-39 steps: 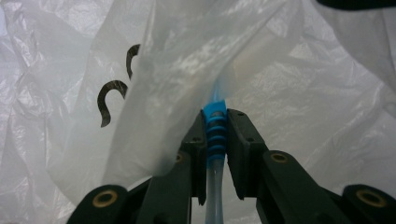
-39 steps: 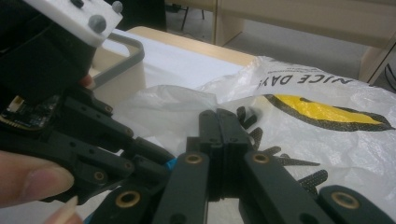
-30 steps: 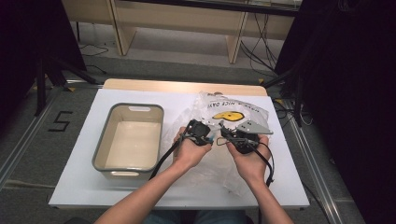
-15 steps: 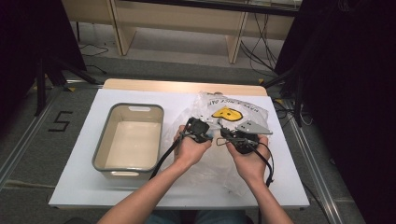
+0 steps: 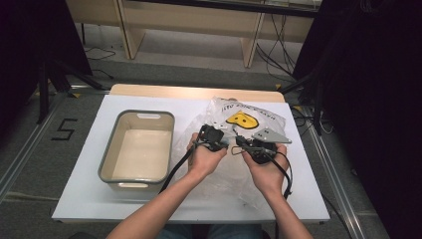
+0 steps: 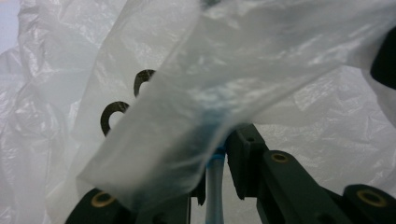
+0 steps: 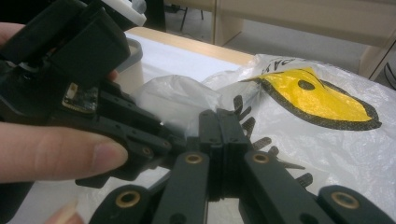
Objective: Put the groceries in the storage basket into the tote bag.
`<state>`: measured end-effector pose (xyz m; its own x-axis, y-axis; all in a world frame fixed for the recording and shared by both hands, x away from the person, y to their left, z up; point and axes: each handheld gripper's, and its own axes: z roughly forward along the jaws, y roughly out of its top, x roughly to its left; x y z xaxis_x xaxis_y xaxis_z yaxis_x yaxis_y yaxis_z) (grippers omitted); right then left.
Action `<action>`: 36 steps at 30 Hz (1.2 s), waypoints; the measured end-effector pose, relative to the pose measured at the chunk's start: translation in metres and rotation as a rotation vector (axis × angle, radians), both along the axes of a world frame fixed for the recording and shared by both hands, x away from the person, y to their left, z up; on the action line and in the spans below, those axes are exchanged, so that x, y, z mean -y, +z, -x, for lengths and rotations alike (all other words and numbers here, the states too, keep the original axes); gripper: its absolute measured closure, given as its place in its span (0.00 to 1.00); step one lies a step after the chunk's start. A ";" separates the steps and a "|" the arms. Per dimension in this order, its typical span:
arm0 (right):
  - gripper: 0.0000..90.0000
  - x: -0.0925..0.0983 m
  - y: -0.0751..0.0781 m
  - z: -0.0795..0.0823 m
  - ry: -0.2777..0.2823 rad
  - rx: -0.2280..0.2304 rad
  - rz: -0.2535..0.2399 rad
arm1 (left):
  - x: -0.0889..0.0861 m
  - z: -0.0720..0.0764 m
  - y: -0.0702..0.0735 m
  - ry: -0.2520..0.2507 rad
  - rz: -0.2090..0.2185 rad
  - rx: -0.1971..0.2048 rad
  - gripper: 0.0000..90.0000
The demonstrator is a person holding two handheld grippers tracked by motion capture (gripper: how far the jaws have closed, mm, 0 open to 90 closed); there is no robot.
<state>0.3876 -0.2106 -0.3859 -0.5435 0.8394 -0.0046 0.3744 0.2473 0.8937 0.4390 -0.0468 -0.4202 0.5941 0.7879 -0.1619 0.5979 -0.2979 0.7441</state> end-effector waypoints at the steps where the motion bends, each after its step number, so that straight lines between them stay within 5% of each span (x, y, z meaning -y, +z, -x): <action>1: 1.00 0.000 0.000 0.000 0.000 0.000 -0.001 | 0.000 0.000 0.000 0.000 0.000 0.000 0.86; 6: 1.00 0.002 -0.001 0.000 -0.007 -0.002 -0.001 | 0.003 0.000 -0.002 -0.054 0.088 0.045 0.81; 12: 1.00 0.006 -0.004 -0.001 -0.015 -0.007 0.002 | -0.002 0.003 0.002 -0.095 0.064 0.063 0.67; 20: 1.00 0.007 -0.005 0.000 -0.016 -0.016 0.003 | -0.017 0.022 0.013 -0.158 0.026 0.063 0.60; 27: 1.00 0.012 -0.007 0.000 -0.026 -0.024 0.006 | -0.046 0.040 0.020 -0.225 0.055 0.022 0.62; 36: 1.00 0.012 -0.015 0.001 -0.008 -0.072 0.034 | -0.068 0.054 0.030 -0.222 0.069 0.076 0.60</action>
<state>0.3868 -0.2230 -0.4011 -0.5369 0.8436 0.0057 0.4395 0.2739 0.8555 0.3854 0.0215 -0.3899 0.7643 0.6250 -0.1588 0.4647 -0.3630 0.8077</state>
